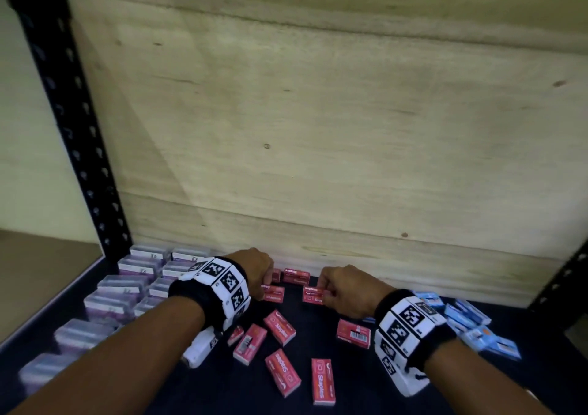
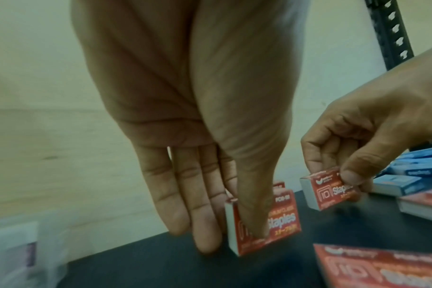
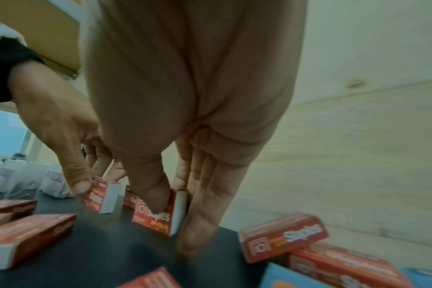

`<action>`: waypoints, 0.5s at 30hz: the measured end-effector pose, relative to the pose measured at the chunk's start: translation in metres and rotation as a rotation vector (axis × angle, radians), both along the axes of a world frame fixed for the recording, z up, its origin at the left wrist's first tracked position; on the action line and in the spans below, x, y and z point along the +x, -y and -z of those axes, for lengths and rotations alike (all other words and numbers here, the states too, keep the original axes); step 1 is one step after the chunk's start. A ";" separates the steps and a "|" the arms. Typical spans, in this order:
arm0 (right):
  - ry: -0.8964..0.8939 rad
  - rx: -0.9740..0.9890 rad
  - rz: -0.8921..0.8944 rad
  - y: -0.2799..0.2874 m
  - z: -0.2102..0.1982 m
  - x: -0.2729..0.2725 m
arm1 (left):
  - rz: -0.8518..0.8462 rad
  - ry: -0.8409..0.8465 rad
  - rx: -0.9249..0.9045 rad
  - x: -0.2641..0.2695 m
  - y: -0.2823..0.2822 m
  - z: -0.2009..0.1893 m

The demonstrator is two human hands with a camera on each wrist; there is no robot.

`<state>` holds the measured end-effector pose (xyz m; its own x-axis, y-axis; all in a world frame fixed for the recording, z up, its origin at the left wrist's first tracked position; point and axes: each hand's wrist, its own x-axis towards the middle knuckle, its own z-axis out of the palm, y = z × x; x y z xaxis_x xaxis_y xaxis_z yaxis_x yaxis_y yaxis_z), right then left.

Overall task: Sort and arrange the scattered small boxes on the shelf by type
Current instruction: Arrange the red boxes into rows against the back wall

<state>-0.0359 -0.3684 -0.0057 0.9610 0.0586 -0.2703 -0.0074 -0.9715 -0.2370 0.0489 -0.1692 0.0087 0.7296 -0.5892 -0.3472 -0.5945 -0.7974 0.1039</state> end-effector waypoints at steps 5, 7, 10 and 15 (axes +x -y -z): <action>0.006 -0.021 -0.003 -0.021 0.001 0.008 | 0.001 0.004 0.072 0.004 -0.007 0.005; 0.010 -0.025 0.010 -0.024 0.002 0.009 | -0.012 0.003 0.078 0.004 -0.008 0.007; 0.000 -0.049 0.036 -0.023 0.000 0.008 | -0.045 0.019 0.080 0.003 -0.011 0.008; -0.047 -0.082 0.039 -0.017 -0.005 0.007 | -0.024 0.060 0.098 0.003 -0.014 0.010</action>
